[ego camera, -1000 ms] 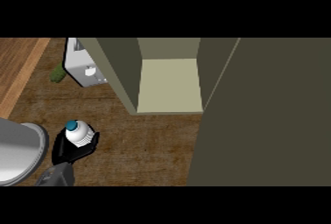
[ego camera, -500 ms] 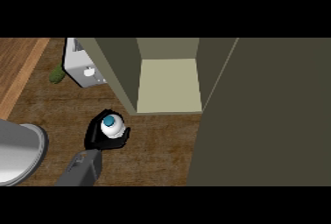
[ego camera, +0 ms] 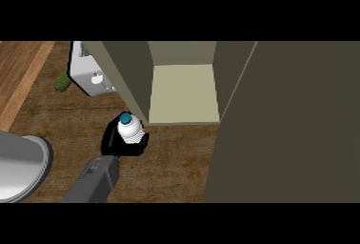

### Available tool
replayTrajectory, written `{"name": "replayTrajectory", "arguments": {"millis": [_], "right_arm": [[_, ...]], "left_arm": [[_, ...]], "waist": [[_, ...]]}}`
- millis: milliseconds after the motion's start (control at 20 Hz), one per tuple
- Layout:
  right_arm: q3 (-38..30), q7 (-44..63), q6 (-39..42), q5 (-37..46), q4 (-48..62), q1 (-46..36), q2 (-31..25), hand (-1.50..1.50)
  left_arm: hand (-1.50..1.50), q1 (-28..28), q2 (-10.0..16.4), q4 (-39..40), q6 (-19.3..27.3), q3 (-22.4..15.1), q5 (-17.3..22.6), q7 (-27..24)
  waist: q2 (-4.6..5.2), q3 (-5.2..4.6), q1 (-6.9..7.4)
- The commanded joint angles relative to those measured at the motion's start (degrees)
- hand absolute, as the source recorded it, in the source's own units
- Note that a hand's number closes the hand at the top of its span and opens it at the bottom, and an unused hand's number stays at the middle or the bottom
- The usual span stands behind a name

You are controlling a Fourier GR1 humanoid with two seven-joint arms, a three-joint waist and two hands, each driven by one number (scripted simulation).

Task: Pick up the bottled water, place it into the cabinet and close the cabinet

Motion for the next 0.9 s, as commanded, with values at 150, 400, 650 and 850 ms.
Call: {"name": "replayTrajectory", "arguments": {"millis": [150, 400, 650, 850], "right_arm": [[-4.09, -0.25, 1.99, -9.07, -0.70, -0.12, 1.40, -1.50], [-9.57, -2.06, 5.28, -13.40, 2.95, -0.67, 0.12, -1.50], [-9.91, -3.83, 7.16, -14.30, 4.78, -1.04, 0.83, -1.50], [-11.23, -3.87, 8.46, -15.49, 5.63, -0.99, 0.34, -1.50]], "left_arm": [[1.50, -6.42, -2.41, -3.28, 2.10, -7.25, 8.29, 4.29], [1.50, -9.72, -2.36, -4.52, 4.88, -8.49, 10.62, 7.92], [1.50, -10.57, -2.31, -6.41, 9.02, -11.93, 12.69, 7.48], [1.50, -12.55, -2.28, -7.40, 12.67, -12.72, 14.20, 9.55]], "waist": [[-0.18, -0.23, -1.18], [-0.18, -0.11, -2.07], [-0.21, -0.13, -3.73], [-0.26, -0.11, -4.87]]}}
